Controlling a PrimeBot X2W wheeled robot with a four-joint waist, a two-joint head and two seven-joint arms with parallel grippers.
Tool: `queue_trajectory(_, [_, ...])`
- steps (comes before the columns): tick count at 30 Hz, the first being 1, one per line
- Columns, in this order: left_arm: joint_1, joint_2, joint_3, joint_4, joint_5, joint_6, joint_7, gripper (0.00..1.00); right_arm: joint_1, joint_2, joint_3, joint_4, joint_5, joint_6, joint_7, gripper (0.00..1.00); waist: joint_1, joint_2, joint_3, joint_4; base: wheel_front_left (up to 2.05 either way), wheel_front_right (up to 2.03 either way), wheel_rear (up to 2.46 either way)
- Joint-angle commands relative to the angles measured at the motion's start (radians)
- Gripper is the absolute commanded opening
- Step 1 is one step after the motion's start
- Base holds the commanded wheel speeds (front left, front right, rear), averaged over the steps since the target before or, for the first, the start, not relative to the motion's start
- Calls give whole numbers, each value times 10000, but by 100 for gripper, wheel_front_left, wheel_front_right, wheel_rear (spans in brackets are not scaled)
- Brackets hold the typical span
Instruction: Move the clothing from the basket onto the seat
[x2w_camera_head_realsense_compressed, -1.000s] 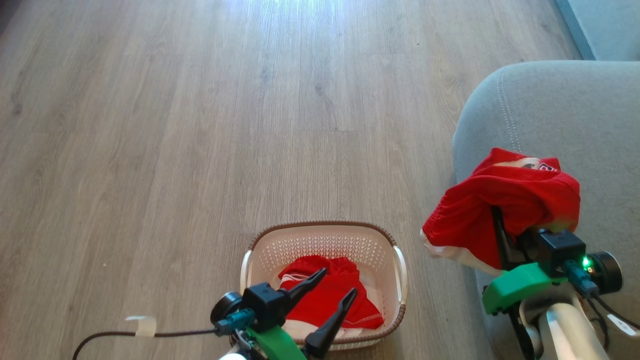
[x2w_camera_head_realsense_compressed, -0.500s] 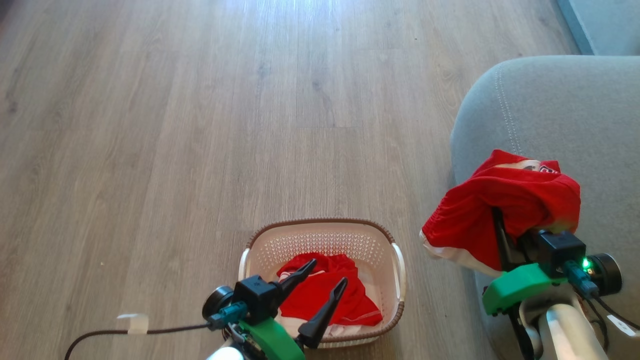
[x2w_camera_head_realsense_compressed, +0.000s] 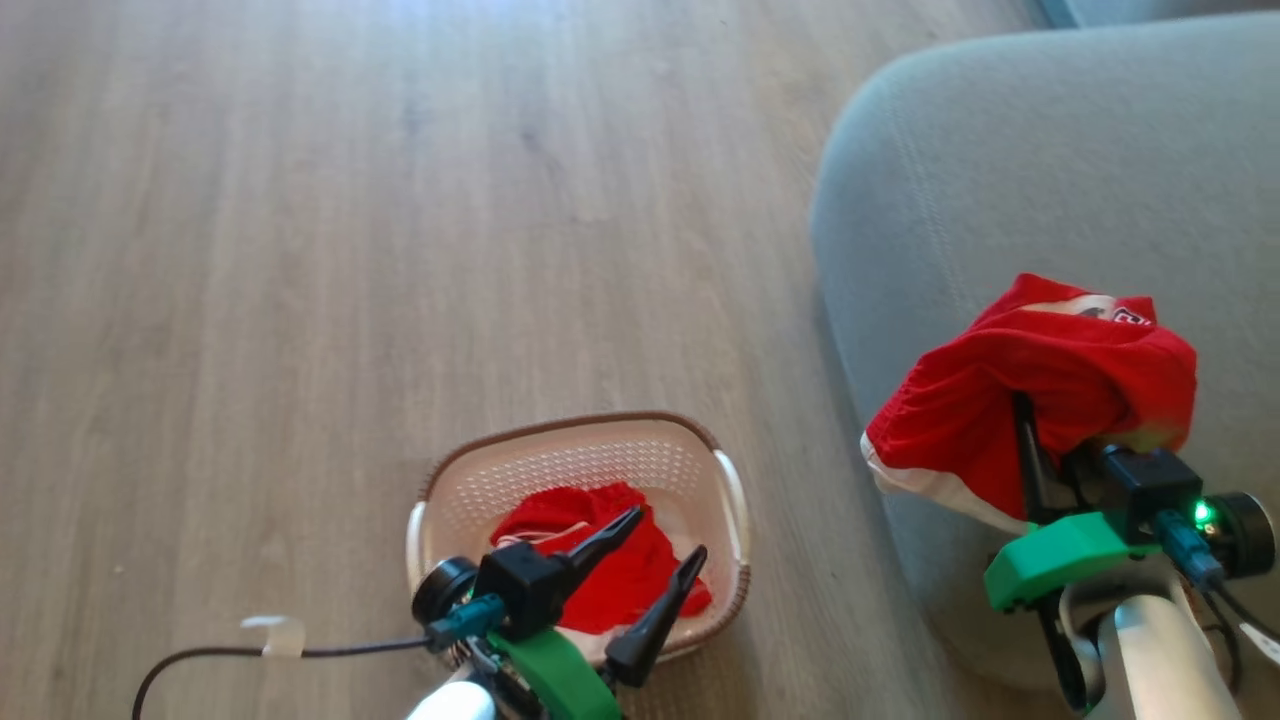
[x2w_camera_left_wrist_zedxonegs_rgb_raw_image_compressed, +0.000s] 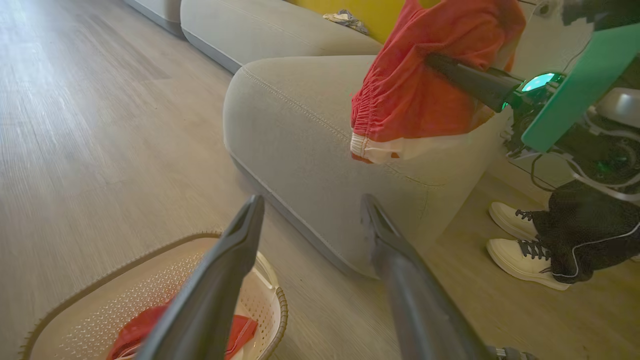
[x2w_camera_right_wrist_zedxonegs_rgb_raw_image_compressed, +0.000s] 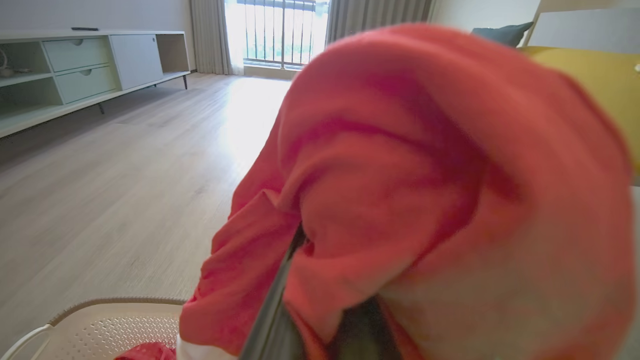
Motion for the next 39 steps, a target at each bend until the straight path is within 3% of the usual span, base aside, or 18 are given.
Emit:
queue_trajectory(1, [-594, 1, 246, -382, 69, -15, -53, 100, -440, 0, 109, -427, -74, -2, -67, 0, 0, 0, 309, -535, 0, 0, 0])
queue_trajectory(23, [-1346, 795, -228, -667, 336, -15, -53, 100, -449, 8, -52, -1180, 687, -2, -67, 0, 0, 0, 2027, -3560, 0, 0, 0])
queue_trajectory(29, [-1494, 885, -281, -704, 339, -15, -53, 100, -417, 8, -260, -1286, 860, -2, -67, 0, 0, 0, 2198, -3708, 0, 0, 0])
queue_trajectory(39, [-1798, 841, -329, -802, 425, -15, -53, 100, -941, 8, -955, -1654, 558, -2, -67, 0, 0, 0, 2619, -3165, 0, 0, 0])
